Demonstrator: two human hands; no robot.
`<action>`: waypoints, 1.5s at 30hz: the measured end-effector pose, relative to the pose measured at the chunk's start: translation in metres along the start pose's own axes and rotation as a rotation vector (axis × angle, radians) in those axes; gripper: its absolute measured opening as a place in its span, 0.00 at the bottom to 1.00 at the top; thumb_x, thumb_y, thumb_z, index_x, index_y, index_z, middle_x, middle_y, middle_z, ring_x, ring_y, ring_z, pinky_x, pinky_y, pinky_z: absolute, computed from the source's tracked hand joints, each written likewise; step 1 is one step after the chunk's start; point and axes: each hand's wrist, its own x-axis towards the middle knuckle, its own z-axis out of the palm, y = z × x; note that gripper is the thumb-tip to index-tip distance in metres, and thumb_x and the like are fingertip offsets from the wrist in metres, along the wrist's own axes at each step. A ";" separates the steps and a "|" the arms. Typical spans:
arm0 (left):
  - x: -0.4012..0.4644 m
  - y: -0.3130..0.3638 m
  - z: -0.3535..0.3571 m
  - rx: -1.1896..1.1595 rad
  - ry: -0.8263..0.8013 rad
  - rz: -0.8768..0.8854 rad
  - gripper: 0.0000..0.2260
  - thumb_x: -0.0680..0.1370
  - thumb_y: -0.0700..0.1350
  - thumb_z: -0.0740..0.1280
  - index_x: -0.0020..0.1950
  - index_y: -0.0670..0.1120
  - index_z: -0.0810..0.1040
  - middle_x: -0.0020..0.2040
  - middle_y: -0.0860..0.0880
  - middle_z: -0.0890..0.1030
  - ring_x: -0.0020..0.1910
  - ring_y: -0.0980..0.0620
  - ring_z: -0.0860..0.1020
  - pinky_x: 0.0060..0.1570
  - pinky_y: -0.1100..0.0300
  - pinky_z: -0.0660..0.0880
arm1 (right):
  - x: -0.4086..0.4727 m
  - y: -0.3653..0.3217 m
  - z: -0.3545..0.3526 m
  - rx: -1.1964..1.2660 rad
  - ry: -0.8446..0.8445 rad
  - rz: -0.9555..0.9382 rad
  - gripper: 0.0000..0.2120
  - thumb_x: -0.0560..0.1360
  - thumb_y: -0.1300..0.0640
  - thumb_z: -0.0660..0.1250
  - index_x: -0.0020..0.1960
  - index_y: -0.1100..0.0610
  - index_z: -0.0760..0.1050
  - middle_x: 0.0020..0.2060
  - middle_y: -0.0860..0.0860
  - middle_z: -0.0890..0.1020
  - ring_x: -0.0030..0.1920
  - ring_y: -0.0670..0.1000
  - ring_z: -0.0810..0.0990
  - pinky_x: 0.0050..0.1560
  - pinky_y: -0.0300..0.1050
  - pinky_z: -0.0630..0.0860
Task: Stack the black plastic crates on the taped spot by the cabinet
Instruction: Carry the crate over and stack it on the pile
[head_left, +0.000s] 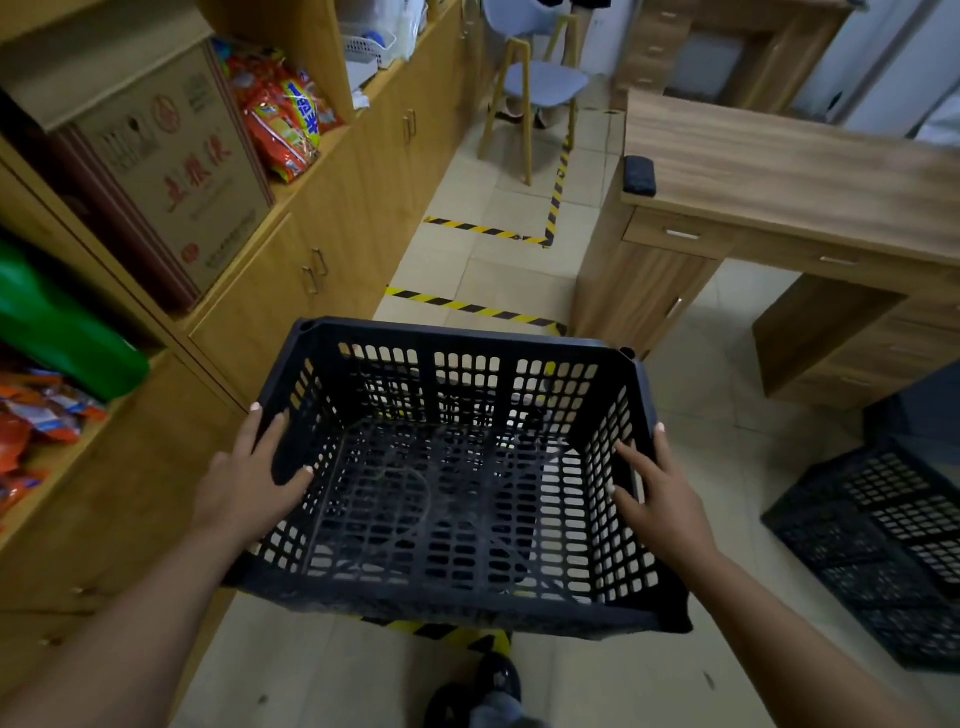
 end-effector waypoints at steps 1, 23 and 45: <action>-0.002 -0.002 0.001 -0.019 0.002 0.011 0.35 0.75 0.64 0.60 0.78 0.57 0.52 0.79 0.55 0.43 0.66 0.37 0.68 0.54 0.47 0.74 | -0.002 0.001 0.000 0.016 -0.010 0.008 0.26 0.75 0.51 0.68 0.72 0.46 0.66 0.78 0.47 0.45 0.69 0.54 0.71 0.56 0.46 0.74; 0.045 -0.028 -0.049 -0.244 0.107 0.094 0.26 0.78 0.57 0.63 0.75 0.53 0.65 0.78 0.50 0.59 0.71 0.44 0.67 0.62 0.45 0.69 | 0.010 -0.046 0.010 0.188 0.129 0.097 0.24 0.73 0.55 0.72 0.68 0.47 0.72 0.77 0.50 0.58 0.72 0.55 0.65 0.62 0.53 0.71; 0.138 -0.042 -0.058 -0.246 0.037 0.128 0.27 0.78 0.56 0.63 0.75 0.56 0.62 0.79 0.52 0.54 0.68 0.42 0.70 0.56 0.49 0.70 | 0.062 -0.089 0.053 0.197 0.205 0.172 0.19 0.73 0.56 0.71 0.64 0.49 0.76 0.77 0.48 0.57 0.72 0.52 0.65 0.61 0.51 0.71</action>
